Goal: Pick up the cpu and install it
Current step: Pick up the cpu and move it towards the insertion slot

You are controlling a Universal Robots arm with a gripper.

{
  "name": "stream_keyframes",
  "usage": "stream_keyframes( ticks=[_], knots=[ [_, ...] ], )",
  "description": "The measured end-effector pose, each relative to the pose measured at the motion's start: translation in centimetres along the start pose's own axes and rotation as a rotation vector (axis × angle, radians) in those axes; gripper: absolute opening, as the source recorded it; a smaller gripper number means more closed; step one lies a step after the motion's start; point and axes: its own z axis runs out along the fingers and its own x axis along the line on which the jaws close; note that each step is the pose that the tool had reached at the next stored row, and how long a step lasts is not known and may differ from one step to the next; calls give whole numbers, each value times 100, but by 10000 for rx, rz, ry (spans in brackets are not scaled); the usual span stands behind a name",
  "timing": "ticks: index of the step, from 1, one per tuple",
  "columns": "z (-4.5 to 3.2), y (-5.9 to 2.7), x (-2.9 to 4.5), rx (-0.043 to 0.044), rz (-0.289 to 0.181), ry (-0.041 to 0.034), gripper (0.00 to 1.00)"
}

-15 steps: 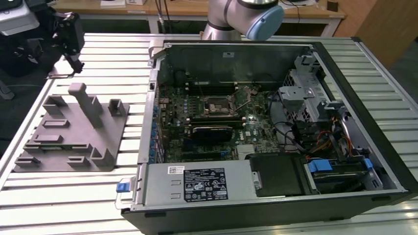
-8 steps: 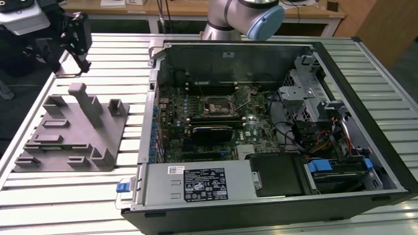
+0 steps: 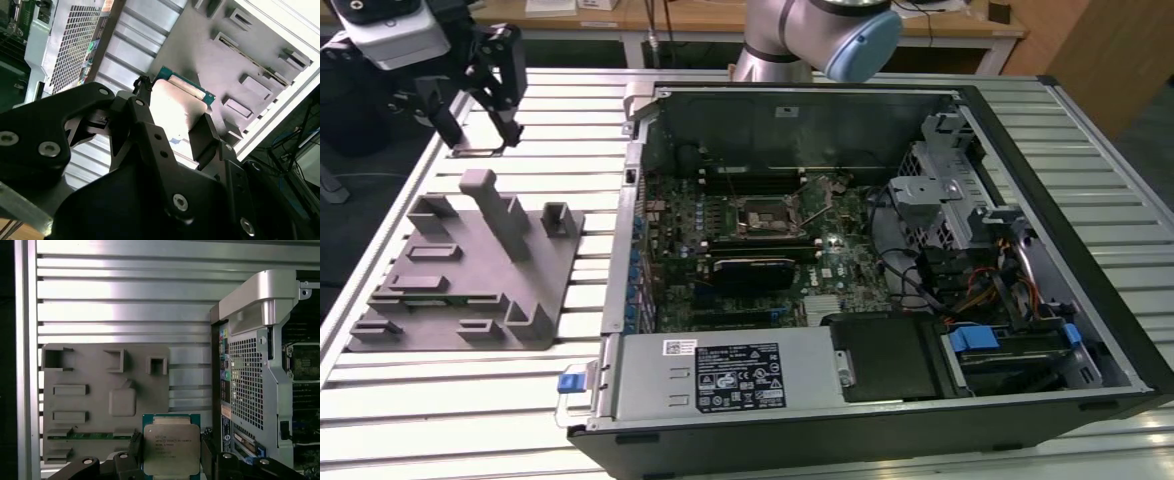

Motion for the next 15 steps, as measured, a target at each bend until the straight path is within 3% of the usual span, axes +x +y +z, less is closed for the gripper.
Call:
stream_keyframes(
  ticks=[15],
  knots=[
    [30, 62, -346, 5, -1, 11, 55]
  ],
)
